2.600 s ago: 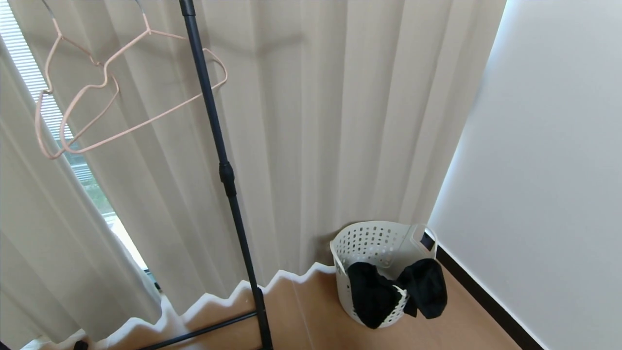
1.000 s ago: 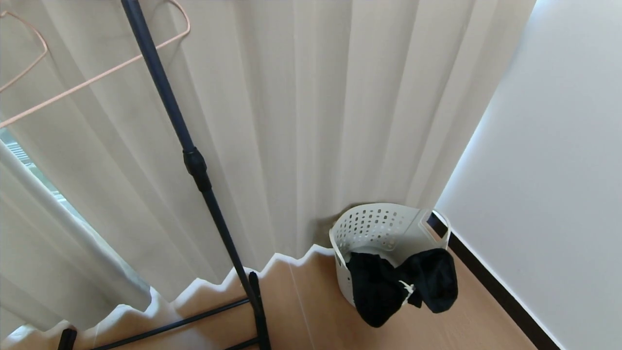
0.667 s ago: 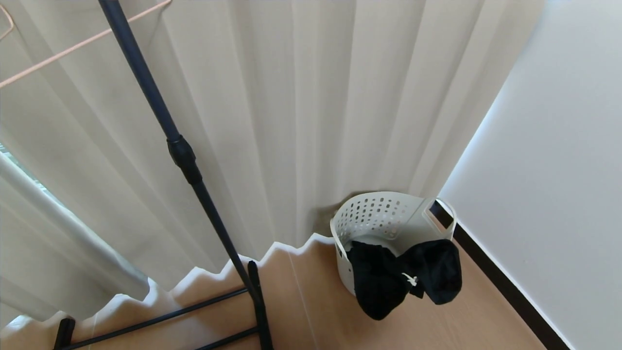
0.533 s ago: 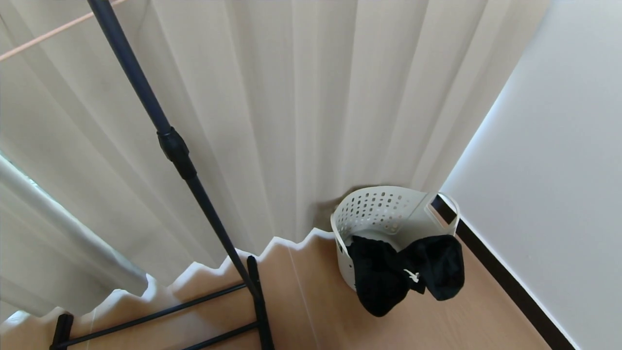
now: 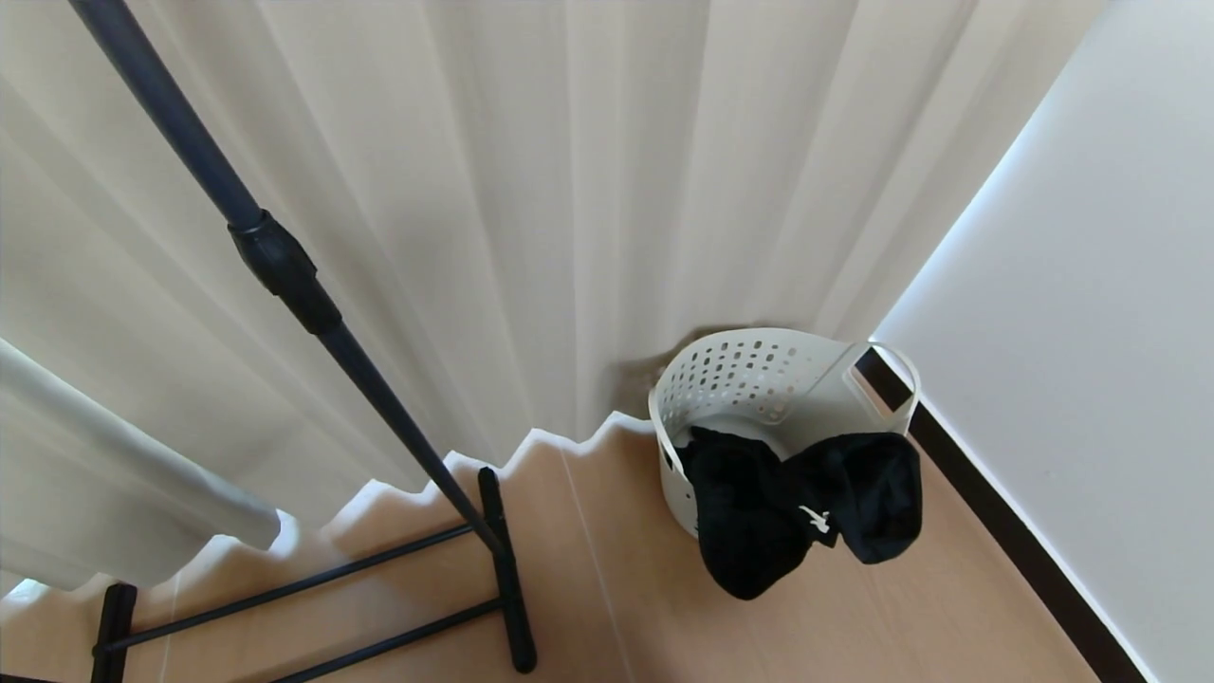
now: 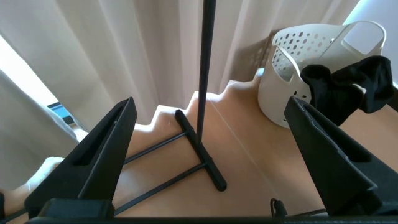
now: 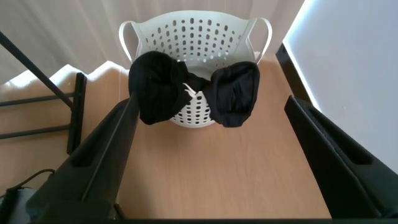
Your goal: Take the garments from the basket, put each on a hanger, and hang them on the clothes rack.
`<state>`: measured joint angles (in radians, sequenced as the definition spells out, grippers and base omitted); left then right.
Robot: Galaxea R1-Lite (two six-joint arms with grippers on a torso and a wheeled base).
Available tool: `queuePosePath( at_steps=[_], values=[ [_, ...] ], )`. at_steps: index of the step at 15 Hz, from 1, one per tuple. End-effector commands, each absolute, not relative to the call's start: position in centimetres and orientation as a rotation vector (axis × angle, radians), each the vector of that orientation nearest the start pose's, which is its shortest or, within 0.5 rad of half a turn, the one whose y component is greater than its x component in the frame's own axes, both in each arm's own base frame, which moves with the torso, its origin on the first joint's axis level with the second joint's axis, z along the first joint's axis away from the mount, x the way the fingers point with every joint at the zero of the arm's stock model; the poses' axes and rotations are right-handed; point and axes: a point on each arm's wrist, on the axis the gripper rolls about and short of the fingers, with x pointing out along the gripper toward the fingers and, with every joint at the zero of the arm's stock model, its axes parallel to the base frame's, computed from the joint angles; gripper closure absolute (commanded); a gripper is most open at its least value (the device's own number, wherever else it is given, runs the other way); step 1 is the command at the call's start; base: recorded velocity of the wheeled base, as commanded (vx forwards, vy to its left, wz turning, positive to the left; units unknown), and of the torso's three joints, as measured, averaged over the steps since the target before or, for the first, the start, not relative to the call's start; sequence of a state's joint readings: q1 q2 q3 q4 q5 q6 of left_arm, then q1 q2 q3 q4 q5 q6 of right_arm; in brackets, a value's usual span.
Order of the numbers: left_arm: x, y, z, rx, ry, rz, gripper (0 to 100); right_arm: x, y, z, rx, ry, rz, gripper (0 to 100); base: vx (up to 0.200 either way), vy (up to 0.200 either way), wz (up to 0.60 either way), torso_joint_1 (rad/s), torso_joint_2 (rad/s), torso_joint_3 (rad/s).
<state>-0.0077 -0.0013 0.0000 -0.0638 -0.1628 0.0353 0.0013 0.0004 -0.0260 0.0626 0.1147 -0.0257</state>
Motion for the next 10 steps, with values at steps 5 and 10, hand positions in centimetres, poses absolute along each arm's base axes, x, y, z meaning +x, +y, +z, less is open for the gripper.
queuePosePath(
  at_steps=[5,10],
  values=[
    [-2.3,-0.3,8.2,0.04,-0.067,-0.169,0,-2.5,0.3,7.6,-0.042,0.043,0.122,0,0.0,0.0,0.0,0.003,0.0,-0.196],
    [-2.3,-0.3,8.2,0.037,-0.07,-0.163,0,-1.2,0.2,7.9,-0.054,0.225,0.154,0,0.0,0.0,0.0,0.001,0.0,-0.186]
  ],
)
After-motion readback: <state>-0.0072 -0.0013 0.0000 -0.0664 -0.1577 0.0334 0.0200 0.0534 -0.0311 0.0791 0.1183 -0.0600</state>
